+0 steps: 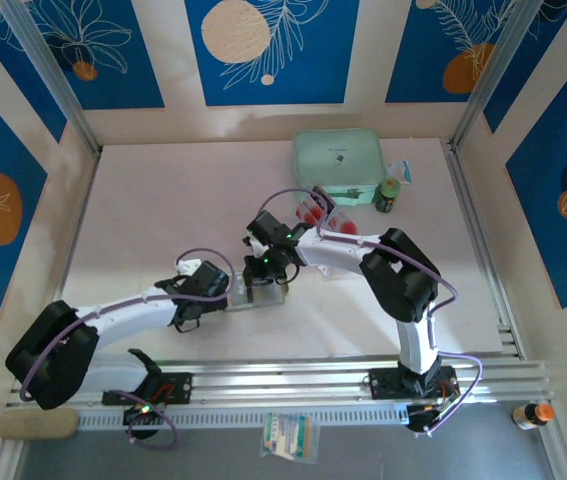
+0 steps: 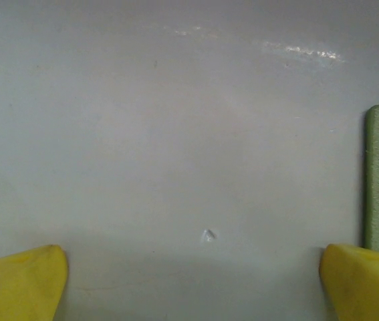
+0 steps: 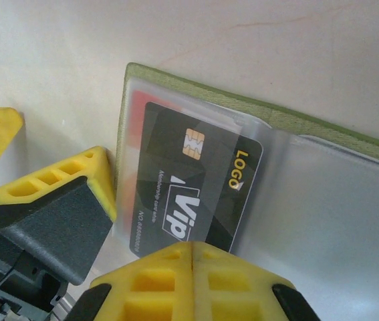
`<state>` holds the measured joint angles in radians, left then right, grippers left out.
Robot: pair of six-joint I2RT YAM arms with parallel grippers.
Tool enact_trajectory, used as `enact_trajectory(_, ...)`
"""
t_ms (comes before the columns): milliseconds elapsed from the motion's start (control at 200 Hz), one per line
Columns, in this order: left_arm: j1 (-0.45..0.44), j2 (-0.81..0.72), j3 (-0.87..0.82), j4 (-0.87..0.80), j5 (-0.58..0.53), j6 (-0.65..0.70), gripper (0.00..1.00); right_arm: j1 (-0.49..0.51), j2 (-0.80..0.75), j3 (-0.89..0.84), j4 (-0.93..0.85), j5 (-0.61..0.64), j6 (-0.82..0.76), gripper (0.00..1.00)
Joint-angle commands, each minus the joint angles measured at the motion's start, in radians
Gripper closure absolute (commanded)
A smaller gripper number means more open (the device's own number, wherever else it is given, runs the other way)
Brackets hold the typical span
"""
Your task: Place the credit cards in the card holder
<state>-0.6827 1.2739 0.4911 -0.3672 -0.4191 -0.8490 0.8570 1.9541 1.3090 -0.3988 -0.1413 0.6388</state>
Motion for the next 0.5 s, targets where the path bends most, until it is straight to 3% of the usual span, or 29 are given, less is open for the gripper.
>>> enact_trajectory(0,0.012,0.033,0.007,-0.014,0.018,-0.013,0.02,0.001,0.028,0.000,-0.031,0.006,-0.019,0.97)
enact_trajectory(495,0.011,0.037,0.004,0.003,0.019,-0.012,0.03,0.030,0.110,0.077,-0.074,-0.013,-0.033,1.00)
